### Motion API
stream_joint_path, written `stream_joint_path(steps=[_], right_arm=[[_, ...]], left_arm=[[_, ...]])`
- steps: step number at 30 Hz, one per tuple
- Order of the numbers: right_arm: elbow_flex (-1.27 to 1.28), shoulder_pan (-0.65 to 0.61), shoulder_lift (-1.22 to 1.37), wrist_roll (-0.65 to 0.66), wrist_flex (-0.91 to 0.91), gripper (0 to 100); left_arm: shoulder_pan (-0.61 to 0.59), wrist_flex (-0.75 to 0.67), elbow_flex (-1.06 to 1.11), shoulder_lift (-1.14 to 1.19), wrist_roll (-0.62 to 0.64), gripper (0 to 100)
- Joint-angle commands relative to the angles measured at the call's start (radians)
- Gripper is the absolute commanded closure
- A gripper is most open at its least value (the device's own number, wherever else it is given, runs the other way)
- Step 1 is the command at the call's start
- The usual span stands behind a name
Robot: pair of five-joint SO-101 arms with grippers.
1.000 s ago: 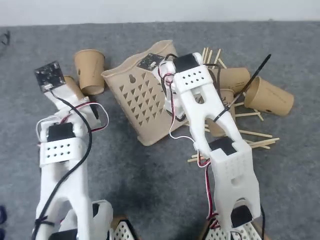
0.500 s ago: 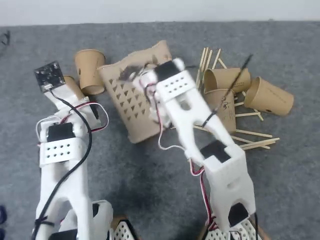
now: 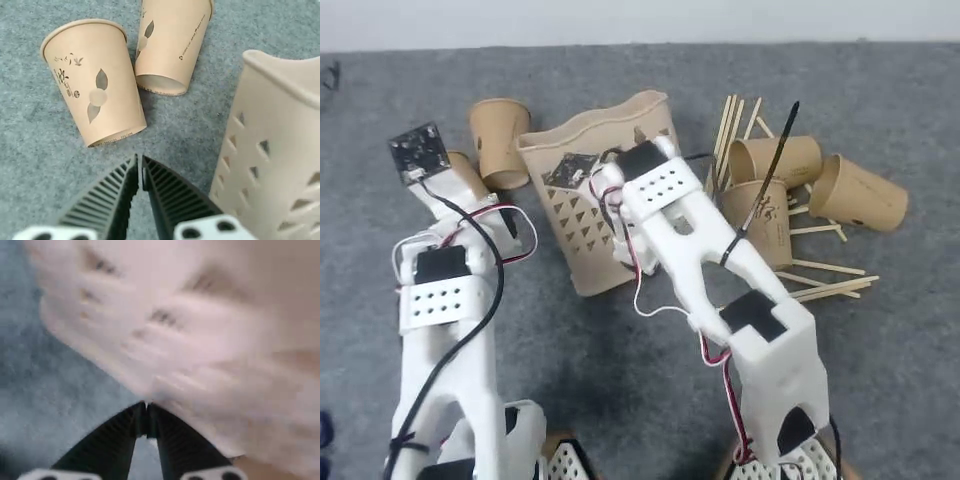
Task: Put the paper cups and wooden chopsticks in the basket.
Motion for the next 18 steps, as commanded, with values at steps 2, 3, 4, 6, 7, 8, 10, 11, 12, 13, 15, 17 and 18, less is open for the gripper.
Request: stream_joint_path(steps=[2, 3, 4, 6, 7, 8, 10, 11, 12, 13, 15, 17, 18], right_arm=[[-0.002, -0.124, -0.176, 0.011, 0.039, 99.1], [0.006, -0.145, -0.203, 0.011, 0.044, 99.1], [0.025, -0.162, -0.228, 0.008, 0.044, 99.1], [0.075, -0.188, -0.271, 0.005, 0.042, 99.1], [0.106, -0.196, -0.291, 0.005, 0.039, 99.1], [0.140, -0.199, -0.311, 0.005, 0.035, 99.1], [0.199, -0.199, -0.352, 0.005, 0.019, 99.1], [0.224, -0.194, -0.375, 0.005, 0.012, 99.1], [0.244, -0.191, -0.403, 0.005, 0.004, 99.1], [0.261, -0.179, -0.433, 0.005, -0.004, 99.1], [0.273, -0.160, -0.499, 0.005, -0.010, 99.1], [0.273, -0.139, -0.570, 0.005, -0.012, 99.1], [0.273, -0.128, -0.608, 0.005, -0.022, 99.1]], left_arm=[[0.003, -0.086, 0.033, -0.012, 0.008, 99], [0.003, -0.094, 0.038, -0.012, 0.008, 99], [0.003, -0.097, 0.041, -0.012, 0.008, 99], [0.002, -0.095, 0.039, -0.012, 0.008, 99], [0.002, -0.095, 0.039, -0.014, 0.008, 99], [0.002, -0.095, 0.039, -0.014, 0.008, 99], [0.002, -0.095, 0.039, -0.014, 0.008, 99], [0.002, -0.095, 0.039, -0.014, 0.008, 99], [0.002, -0.095, 0.039, -0.014, 0.008, 99], [0.002, -0.095, 0.039, -0.014, 0.008, 99], [0.002, -0.095, 0.039, -0.014, 0.008, 99], [0.002, -0.095, 0.039, -0.014, 0.008, 99], [0.002, -0.095, 0.039, -0.014, 0.008, 99]])
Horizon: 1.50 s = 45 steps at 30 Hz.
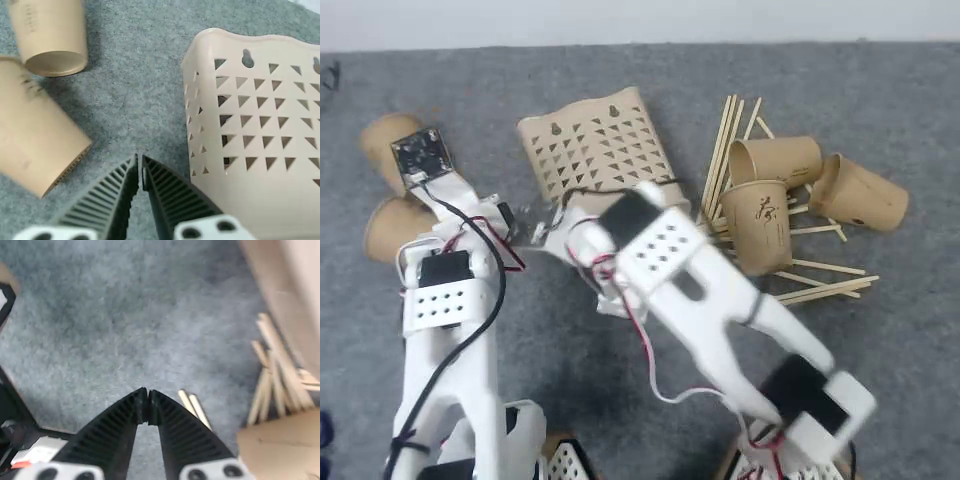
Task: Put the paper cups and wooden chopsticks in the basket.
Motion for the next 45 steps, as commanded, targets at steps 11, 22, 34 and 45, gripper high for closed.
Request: stream_joint_path(steps=[11, 22, 34, 45], right_arm=[[0.000, 0.148, -0.387, -0.031, -0.143, 97.6], [-0.003, 0.280, -0.395, -0.095, -0.108, 98.7], [-0.005, 0.289, -0.395, -0.101, -0.074, 99.1], [0.000, 0.291, -0.545, -0.097, -0.073, 99.1]], left_arm=[[0.043, -0.100, -0.001, -0.011, 0.000, 99], [0.199, -0.250, -0.018, -0.005, -0.084, 94], [0.305, -0.161, -0.105, 0.137, -0.083, 99], [0.305, -0.029, -0.401, 0.519, -0.083, 99]])
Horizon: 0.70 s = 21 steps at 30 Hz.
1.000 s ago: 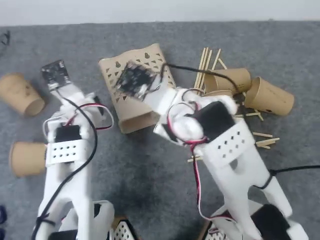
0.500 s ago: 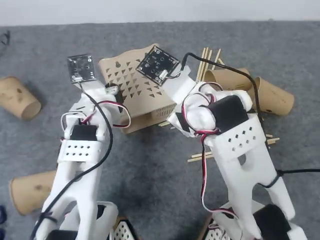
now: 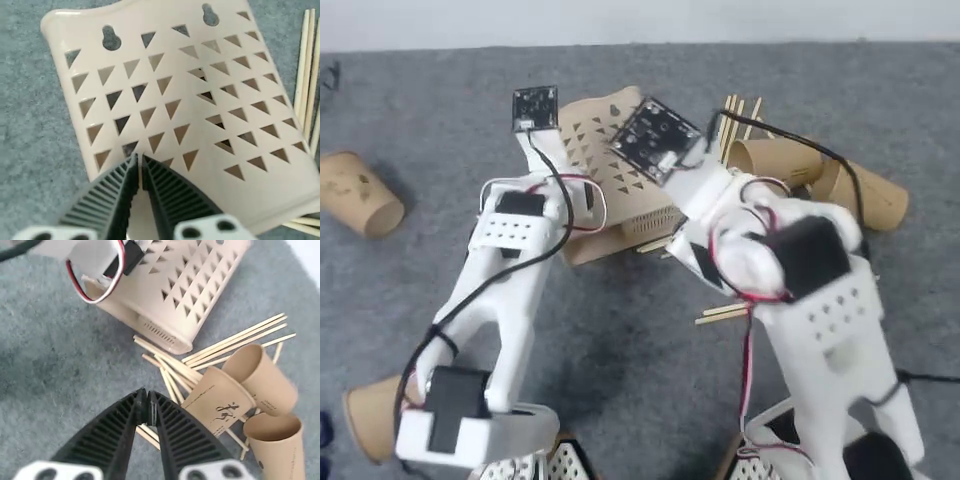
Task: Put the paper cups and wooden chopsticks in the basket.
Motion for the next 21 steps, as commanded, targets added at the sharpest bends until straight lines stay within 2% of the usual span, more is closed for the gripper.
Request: stream_joint_path(steps=[1, 6, 15, 21], right_arm=[[-0.005, 0.007, -0.054, -0.005, 0.001, 99.1], [-0.002, 0.018, -0.051, -0.005, -0.001, 99.1], [0.000, 0.160, -0.053, -0.003, -0.021, 99.1], [0.000, 0.162, -0.053, 0.028, -0.019, 99.1]], left_arm=[[0.006, 0.000, -0.047, 0.031, -0.009, 99], [0.060, 0.118, -0.045, 0.031, -0.009, 99], [0.104, 0.351, -0.056, 0.028, -0.015, 99], [0.095, 0.422, -0.107, -0.135, -0.026, 99]])
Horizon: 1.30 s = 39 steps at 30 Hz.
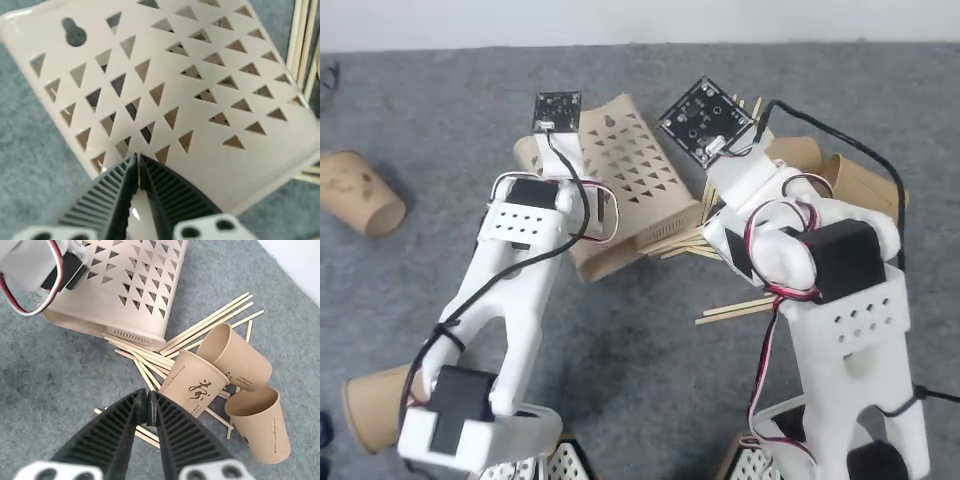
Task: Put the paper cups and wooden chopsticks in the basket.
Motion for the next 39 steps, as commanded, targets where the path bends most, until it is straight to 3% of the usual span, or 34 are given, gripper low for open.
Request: stream_joint_path(steps=[1, 6, 12, 19, 24, 27, 31, 39], right_arm=[[-0.005, 0.016, -0.027, 0.020, -0.012, 99.1], [-0.005, 0.039, -0.025, 0.020, -0.015, 99.1], [-0.005, 0.047, -0.025, 0.015, -0.007, 99.1], [-0.003, 0.048, -0.027, 0.015, 0.030, 99.1], [-0.003, 0.048, -0.027, 0.018, 0.030, 99.1], [-0.003, 0.048, -0.027, 0.017, 0.030, 99.1], [-0.003, 0.048, -0.027, 0.020, 0.030, 99.1], [-0.003, 0.048, -0.027, 0.020, 0.028, 99.1]], left_arm=[[0.023, 0.081, -0.022, -0.127, -0.043, 99], [0.028, 0.198, -0.025, -0.272, -0.074, 99], [0.054, 0.190, 0.012, -0.408, -0.074, 99], [0.092, -0.098, 0.231, -0.413, 0.017, 99], [0.141, -0.267, 0.346, -0.408, 0.235, 99], [0.150, -0.391, 0.417, -0.414, 0.239, 99], [0.261, -0.405, 0.464, -0.416, 0.264, 99], [0.264, -0.405, 0.498, -0.410, 0.262, 99]])
